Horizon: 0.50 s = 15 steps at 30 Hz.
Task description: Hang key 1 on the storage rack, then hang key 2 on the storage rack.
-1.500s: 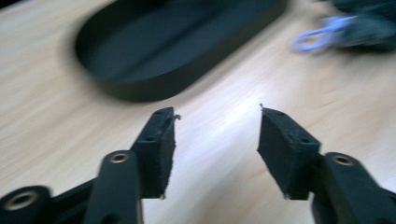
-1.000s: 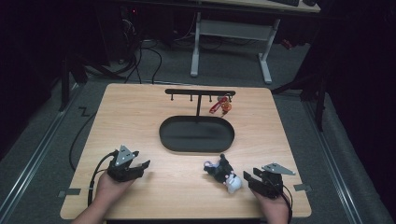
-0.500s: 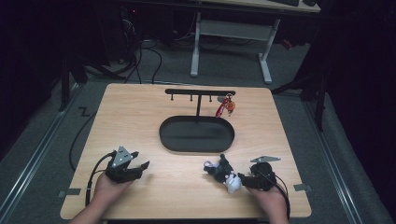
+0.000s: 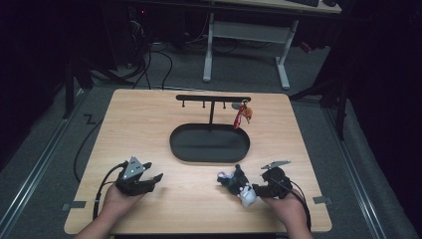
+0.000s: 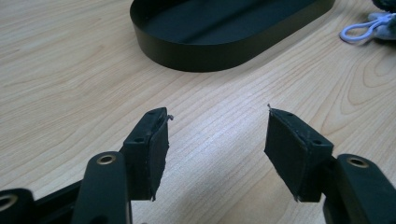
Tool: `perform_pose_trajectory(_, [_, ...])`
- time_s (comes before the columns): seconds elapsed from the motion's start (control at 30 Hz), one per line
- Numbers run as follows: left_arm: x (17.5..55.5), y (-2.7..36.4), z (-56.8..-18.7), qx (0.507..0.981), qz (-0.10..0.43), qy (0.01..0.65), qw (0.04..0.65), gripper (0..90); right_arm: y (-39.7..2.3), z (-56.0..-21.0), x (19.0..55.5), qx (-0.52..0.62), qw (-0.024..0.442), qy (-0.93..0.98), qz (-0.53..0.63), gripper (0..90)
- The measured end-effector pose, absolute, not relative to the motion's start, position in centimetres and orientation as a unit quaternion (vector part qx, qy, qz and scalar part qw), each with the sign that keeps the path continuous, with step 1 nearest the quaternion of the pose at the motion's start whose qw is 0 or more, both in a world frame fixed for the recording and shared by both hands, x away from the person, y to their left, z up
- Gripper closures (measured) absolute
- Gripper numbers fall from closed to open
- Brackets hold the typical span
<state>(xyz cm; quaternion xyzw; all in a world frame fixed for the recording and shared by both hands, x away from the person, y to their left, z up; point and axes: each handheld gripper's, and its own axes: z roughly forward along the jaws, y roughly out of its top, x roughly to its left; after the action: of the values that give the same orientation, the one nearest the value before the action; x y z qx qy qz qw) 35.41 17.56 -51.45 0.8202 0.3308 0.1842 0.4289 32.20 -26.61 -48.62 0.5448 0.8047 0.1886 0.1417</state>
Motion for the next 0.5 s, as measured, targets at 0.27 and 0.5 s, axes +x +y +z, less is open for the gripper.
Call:
perform_pose_trajectory(0.27, [35.11,17.8,-51.38,0.819,0.188,0.33,0.43,39.7,-26.97,-48.85,32.14,0.544,0.13,0.813,0.164,36.9])
perform_pose_trajectory(0.5, [35.12,17.74,-51.37,0.819,0.187,0.329,0.431,39.7,-27.0,-48.51,32.89,0.541,0.113,0.821,0.143,35.9])
